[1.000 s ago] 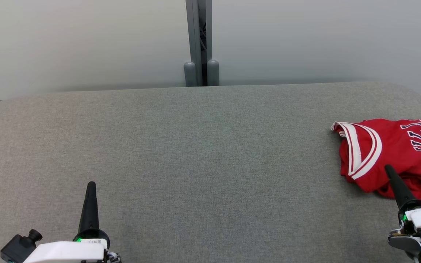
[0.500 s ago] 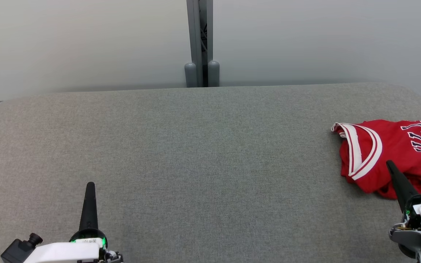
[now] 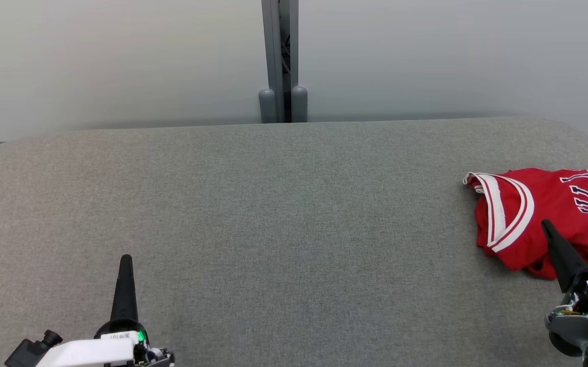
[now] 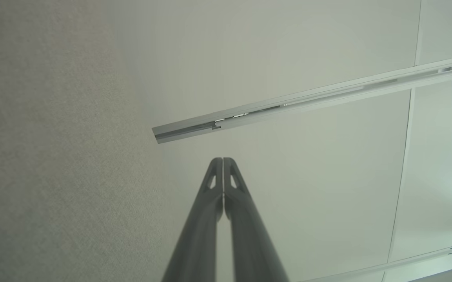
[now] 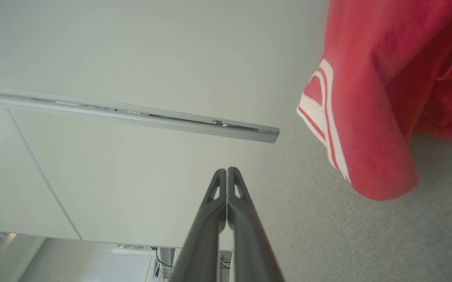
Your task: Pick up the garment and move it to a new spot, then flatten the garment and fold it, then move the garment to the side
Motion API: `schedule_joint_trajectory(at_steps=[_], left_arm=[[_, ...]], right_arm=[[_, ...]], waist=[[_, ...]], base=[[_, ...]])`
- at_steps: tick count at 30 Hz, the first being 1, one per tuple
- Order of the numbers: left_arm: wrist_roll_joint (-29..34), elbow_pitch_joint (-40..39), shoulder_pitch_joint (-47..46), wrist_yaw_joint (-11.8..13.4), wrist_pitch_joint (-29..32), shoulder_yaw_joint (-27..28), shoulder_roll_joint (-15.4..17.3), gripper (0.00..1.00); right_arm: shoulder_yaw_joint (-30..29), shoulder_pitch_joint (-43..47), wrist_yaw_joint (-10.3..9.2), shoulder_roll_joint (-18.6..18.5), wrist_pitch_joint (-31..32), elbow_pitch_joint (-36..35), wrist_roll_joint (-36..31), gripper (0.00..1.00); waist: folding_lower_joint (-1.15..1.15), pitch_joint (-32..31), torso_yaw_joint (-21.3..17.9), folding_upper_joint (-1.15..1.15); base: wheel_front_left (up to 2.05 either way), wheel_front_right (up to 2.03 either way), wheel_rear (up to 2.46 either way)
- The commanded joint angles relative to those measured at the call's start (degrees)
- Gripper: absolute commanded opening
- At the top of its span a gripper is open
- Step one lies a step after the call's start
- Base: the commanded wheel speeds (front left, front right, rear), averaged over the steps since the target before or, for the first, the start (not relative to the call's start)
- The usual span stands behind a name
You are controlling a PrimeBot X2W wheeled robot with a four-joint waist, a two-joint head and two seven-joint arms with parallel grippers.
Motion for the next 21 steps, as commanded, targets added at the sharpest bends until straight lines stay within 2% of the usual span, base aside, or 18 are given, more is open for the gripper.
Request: schedule_joint_trajectory(at_steps=[1, 21], left_arm=[[-1.2, -0.1, -0.9, -0.6, -0.1, 0.3, 0.1, 0.00], [-8.0, 0.1, -0.9, -1.7, -0.3, 0.4, -0.9, 0.00]], right_arm=[[-0.6, -1.2, 0.11, -0.4, 0.6, 0.2, 1.5, 0.00], [-2.2, -3.0, 0.12, -0.2, 3.3, 3.1, 8.4, 0.00]], waist=[[0.00, 0.0, 0.0, 0.00], [0.00, -0.3, 0.2, 0.00]], base=[[0.00, 0.00, 0.00], [0.00, 0.00, 0.00]])
